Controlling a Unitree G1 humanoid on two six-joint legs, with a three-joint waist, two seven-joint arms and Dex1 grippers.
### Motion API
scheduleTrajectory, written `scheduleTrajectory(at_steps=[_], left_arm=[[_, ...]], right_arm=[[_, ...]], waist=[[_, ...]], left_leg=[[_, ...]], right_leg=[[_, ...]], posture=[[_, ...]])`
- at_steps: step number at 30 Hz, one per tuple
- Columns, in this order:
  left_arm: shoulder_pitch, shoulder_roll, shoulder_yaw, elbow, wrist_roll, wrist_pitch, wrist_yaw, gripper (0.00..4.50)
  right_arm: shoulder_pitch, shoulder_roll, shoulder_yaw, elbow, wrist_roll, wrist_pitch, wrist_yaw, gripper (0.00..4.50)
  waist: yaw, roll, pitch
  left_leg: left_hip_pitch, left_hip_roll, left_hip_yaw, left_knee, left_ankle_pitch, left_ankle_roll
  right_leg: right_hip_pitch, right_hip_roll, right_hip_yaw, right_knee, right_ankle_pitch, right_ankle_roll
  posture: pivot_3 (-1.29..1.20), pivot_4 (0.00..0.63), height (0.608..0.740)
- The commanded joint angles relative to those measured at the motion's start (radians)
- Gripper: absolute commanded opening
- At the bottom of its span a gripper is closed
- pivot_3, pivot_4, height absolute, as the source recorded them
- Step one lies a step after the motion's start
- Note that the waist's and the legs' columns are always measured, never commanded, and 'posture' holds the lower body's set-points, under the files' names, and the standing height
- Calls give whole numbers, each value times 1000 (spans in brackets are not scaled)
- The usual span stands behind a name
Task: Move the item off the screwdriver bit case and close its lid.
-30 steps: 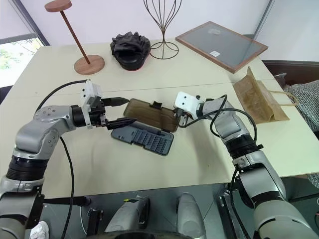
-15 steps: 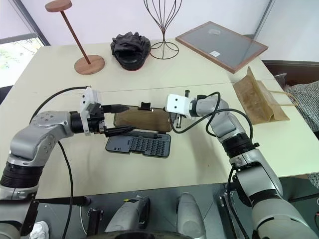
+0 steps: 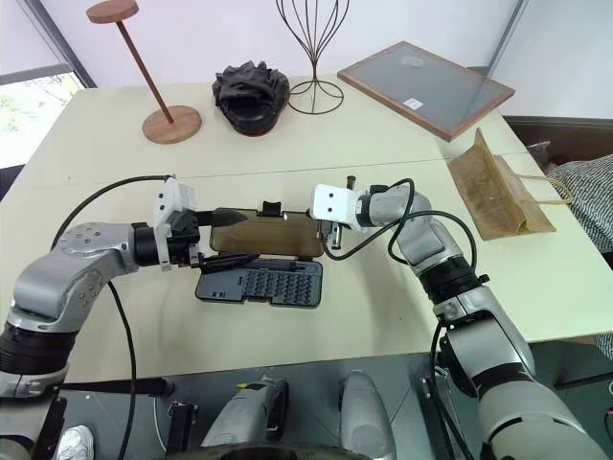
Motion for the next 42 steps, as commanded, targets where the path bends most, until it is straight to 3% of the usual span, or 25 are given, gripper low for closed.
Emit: scheduleTrajectory(at_steps=[1, 5, 7, 18, 34, 42], left_arm=[[15, 16, 47, -53, -24, -2, 13, 2678], [40, 29, 58, -75, -32, 8, 18, 645], [55, 35, 65, -86, -36, 11, 24, 52], [87, 34, 83, -120, -51, 24, 64, 52], [59, 30, 56, -87, -24, -2, 63, 52], [87, 41, 59, -103, -40, 10, 56, 52]], right_arm=[[-5, 22, 14, -7, 9, -36, 13, 0], [-13, 15, 28, 11, -15, -110, 4, 0], [-25, 8, 38, 35, -42, -176, -19, 0], [-95, 5, 22, 122, -126, -409, -199, 0], [-69, -21, 59, 163, -162, -447, -160, 0], [-54, -9, 30, 138, -125, -376, -155, 0]], waist=[[0, 0, 0], [0, 0, 0], [1, 0, 0], [2, 0, 0], [2, 0, 0], [2, 0, 0]], left_leg=[[0, 0, 0, 0, 0, 0], [0, 0, 0, 0, 0, 0], [0, 0, 0, 0, 0, 0], [0, 0, 0, 0, 0, -1], [0, 0, 0, 0, 0, -1], [0, 0, 0, 0, 0, -1]], right_leg=[[0, 0, 0, 0, 0, 0], [0, 0, 0, 0, 0, 0], [0, 0, 0, 0, 0, 0], [0, 0, 0, 0, 0, 0], [0, 0, 0, 0, 0, 0], [0, 0, 0, 0, 0, 0]], posture=[[0, 150, 740], [0, 150, 740], [0, 150, 740], [0, 150, 740], [0, 150, 740], [0, 150, 740]])
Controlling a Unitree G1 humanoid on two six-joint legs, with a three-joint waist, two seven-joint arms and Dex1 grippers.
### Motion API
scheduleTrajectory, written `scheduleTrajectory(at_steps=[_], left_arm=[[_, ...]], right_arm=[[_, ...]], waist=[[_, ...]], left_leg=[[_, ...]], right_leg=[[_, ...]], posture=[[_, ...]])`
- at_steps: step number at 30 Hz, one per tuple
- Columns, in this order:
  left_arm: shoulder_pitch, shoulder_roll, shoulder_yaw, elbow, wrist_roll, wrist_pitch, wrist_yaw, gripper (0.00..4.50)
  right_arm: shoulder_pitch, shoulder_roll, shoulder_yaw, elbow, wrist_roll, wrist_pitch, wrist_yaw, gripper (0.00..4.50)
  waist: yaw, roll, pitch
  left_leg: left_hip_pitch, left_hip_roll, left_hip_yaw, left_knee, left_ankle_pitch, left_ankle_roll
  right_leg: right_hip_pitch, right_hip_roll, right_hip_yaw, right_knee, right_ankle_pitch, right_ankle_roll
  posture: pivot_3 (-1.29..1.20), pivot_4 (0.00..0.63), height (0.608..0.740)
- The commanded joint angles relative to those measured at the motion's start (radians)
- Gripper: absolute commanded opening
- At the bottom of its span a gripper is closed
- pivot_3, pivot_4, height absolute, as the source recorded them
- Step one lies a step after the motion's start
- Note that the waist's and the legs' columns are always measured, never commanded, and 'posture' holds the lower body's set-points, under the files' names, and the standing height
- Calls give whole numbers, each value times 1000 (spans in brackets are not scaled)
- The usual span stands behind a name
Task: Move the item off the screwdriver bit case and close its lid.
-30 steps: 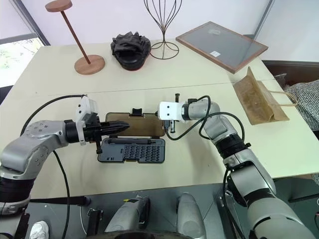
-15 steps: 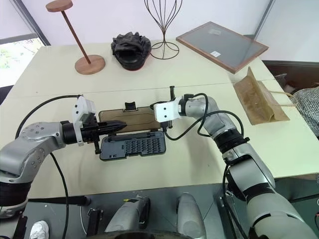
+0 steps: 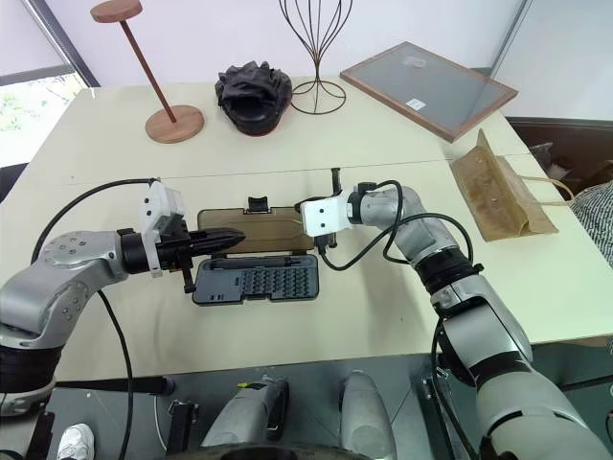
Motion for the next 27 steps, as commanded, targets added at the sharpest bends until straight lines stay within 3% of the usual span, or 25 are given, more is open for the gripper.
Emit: scheduleTrajectory(at_steps=[1, 9, 12, 19, 23, 27], left_arm=[[25, 20, 17, -28, -18, 9, -13, 52], [111, 76, 71, -56, -46, 33, -33, 52], [121, 82, 74, -50, -38, 25, -34, 0], [85, 69, 58, -34, -29, 19, -29, 0], [84, 72, 60, -28, -21, 12, -29, 0], [99, 80, 83, -16, -19, 10, -26, 0]], right_arm=[[18, 7, -32, -43, 39, 67, 12, 0], [59, 49, -123, -161, 158, 318, 13, 0], [77, 46, -127, -181, 161, 345, 13, 901], [88, 44, -82, -215, 135, 287, 40, 4483], [86, 51, -66, -205, 129, 286, 47, 4483], [71, 94, -102, -180, 164, 420, 25, 4483]], waist=[[0, 0, 0], [-2, 0, 0], [0, 0, 0], [0, 0, 0], [-2, 0, 0], [-2, 0, 0]], left_leg=[[0, 0, 0, 0, 0, 0], [0, 0, -1, 0, 0, 0], [0, 1, -1, 0, 0, 0], [0, 0, 0, 0, 0, 0], [0, 1, 0, 0, 0, 0], [0, 1, 0, 0, 0, 0]], right_leg=[[0, 0, 0, 0, 0, 0], [0, 0, 0, 0, 0, 0], [0, 1, 0, 0, 0, 0], [0, 1, 0, 0, 0, 0], [0, 1, 0, 0, 0, 0], [0, 1, 0, 0, 0, 0]], posture=[[0, 150, 740], [0, 150, 740], [0, 150, 740], [0, 150, 740], [0, 150, 740], [0, 150, 740]])
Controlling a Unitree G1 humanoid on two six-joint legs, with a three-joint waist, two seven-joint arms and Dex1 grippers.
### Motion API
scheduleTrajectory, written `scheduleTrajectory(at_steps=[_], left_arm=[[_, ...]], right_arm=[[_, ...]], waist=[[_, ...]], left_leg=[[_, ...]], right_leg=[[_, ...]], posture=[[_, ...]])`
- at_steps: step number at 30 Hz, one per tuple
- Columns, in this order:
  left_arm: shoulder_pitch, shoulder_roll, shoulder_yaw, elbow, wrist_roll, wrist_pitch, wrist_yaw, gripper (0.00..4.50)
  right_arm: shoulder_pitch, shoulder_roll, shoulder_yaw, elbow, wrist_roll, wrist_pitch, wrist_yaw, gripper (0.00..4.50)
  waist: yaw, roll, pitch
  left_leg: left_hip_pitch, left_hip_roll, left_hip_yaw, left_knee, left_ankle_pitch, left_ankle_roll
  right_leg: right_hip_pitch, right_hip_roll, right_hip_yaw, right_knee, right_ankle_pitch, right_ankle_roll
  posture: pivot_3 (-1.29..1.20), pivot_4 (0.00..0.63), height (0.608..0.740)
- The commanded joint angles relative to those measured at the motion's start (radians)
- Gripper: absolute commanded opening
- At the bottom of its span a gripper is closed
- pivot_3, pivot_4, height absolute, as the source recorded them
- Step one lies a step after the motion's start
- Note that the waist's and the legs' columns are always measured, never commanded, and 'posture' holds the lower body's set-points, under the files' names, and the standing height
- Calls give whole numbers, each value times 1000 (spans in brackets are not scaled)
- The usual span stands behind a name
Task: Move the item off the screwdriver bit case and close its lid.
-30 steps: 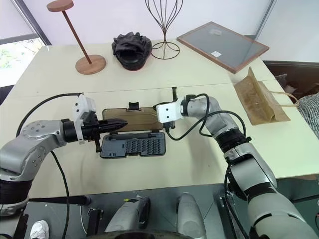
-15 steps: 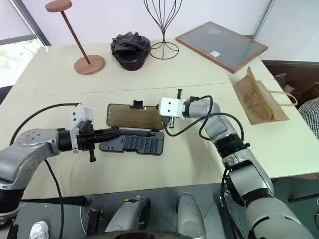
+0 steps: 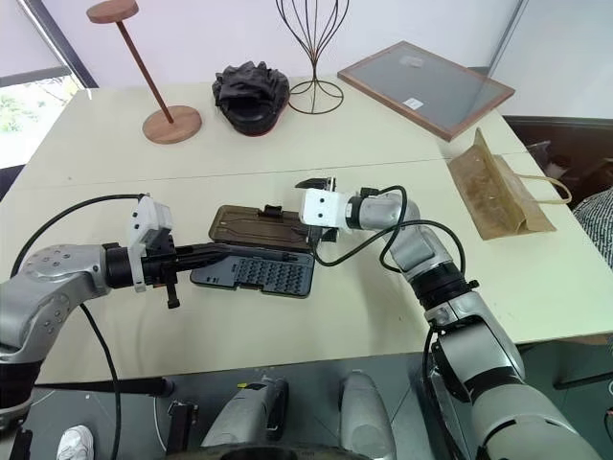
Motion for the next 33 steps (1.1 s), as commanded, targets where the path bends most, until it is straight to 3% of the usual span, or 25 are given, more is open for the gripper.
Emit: scheduleTrajectory(at_steps=[1, 9, 23, 32, 33], left_arm=[[12, 17, 41, 2, 5, -21, 2, 0], [33, 13, 45, 93, 8, -25, -20, 0], [-2, -118, -117, 402, 184, -221, -54, 0], [5, -133, -131, 421, 208, -250, -53, 0], [9, -133, -130, 417, 209, -250, -51, 0]], right_arm=[[-28, 49, -56, -4, 48, 141, -38, 4483], [-30, 105, -92, -69, 75, 307, -91, 4483], [-62, 97, -97, -106, 129, 691, -81, 4483], [-128, 71, -36, 33, 111, 692, -25, 4483], [-131, 72, -29, 52, 109, 684, -19, 4244]], waist=[[-1, 0, 0], [1, 0, 0], [4, 1, -1], [1, 1, -1], [1, 1, -1]], left_leg=[[0, 0, 0, 0, 0, 0], [0, 0, 0, 0, 0, 0], [0, 0, 0, 0, 0, 0], [0, 0, 0, 0, 0, 0], [0, 0, 0, 0, 0, 0]], right_leg=[[0, 0, 0, 0, 0, 0], [0, 0, 0, 0, 0, 0], [0, 0, 0, 0, 1, -1], [0, 0, 0, 0, 1, -1], [0, 0, 0, 0, 1, -1]], posture=[[0, 150, 740], [0, 150, 740], [0, 150, 740], [0, 150, 740], [0, 150, 740]])
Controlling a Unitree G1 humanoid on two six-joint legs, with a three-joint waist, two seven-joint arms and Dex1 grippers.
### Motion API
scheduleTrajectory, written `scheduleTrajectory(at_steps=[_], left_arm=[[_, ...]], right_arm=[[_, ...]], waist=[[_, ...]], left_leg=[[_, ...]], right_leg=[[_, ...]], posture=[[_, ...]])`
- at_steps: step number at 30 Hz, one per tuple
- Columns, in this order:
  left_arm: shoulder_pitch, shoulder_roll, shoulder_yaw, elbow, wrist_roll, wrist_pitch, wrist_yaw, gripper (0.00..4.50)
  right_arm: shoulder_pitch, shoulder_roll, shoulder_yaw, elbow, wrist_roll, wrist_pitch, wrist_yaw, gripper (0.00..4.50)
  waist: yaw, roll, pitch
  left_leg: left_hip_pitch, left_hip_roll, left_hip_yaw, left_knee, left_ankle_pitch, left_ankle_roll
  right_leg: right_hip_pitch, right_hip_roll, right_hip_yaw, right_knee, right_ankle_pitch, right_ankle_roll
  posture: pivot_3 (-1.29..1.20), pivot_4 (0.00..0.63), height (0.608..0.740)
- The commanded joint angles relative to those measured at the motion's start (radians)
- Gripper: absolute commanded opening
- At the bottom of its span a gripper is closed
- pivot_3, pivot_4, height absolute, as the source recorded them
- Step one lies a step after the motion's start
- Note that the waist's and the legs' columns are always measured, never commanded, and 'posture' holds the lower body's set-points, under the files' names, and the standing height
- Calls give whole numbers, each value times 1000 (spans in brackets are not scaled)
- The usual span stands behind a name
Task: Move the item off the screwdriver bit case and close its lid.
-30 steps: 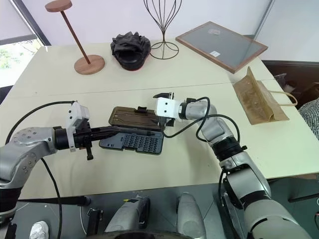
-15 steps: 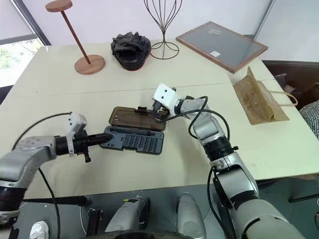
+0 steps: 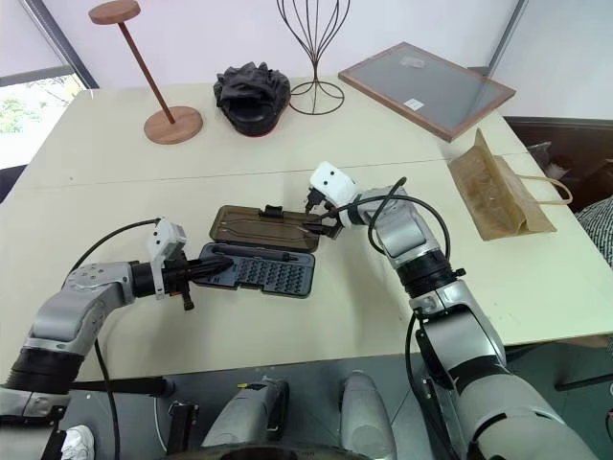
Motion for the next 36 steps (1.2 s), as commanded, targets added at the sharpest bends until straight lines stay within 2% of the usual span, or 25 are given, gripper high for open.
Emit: scheduleTrajectory(at_steps=[1, 3, 8, 9, 18, 22, 27, 30, 36], left_arm=[[34, 1, -22, 17, 36, 11, 10, 0], [41, 0, -20, 9, 35, 11, 14, 0], [57, 1, -12, -8, 30, 10, 28, 0], [60, 1, -11, -11, 30, 11, 31, 0], [68, -1, 3, -29, 23, 15, 48, 0], [44, -5, 33, -45, -8, 43, 62, 0], [-17, -6, 74, -90, -57, 103, 85, 0], [-46, -3, 85, -105, -73, 125, 91, 0], [-206, -21, 140, -162, -174, 228, 126, 0]], right_arm=[[-48, 5, 13, 41, -6, -33, 15, 3944], [-51, 13, 15, 65, -6, -42, 15, 3106], [-58, 32, 23, 113, -8, -69, 14, 416], [-59, 32, 26, 118, -12, -75, 16, 11], [-30, -1, 81, 72, -51, -173, 79, 11], [-3, -56, 105, -13, -133, -443, -1, 11], [27, -111, 93, -66, -196, -656, -92, 11], [52, -120, 74, -103, -189, -694, -105, 11], [153, -126, 19, -282, -161, -715, -145, 11]], waist=[[0, 0, 0], [0, 0, 0], [0, 0, -1], [-2, 0, -1], [-2, 0, -3], [-2, 0, -3], [-1, -1, -3], [0, -1, -2], [4, -3, -2]], left_leg=[[0, 0, 0, 0, 0, 0], [0, 0, 0, 0, 0, 0], [0, 0, 0, 0, 0, 0], [0, 0, 0, 0, 0, 0], [3, 2, 0, 0, 0, 0], [2, 2, 0, -1, 0, 0], [2, 2, 1, 0, 0, -1], [1, 2, 0, 0, 0, -1], [0, 2, 0, 0, 0, -1]], right_leg=[[0, 0, 0, 0, 0, 0], [0, 0, 0, 0, 0, 0], [0, 0, 0, 0, 0, 0], [0, 0, 0, 0, 0, 0], [2, 2, 0, 0, 1, -1], [1, 2, 0, 0, 1, -1], [1, 2, 0, 0, 1, -1], [1, 2, 0, 0, 1, -1], [0, 2, 0, 0, 1, -1]], posture=[[0, 150, 740], [0, 150, 740], [0, 150, 740], [0, 150, 740], [0, 150, 740], [0, 150, 740], [0, 150, 740], [0, 150, 740], [0, 150, 740]])
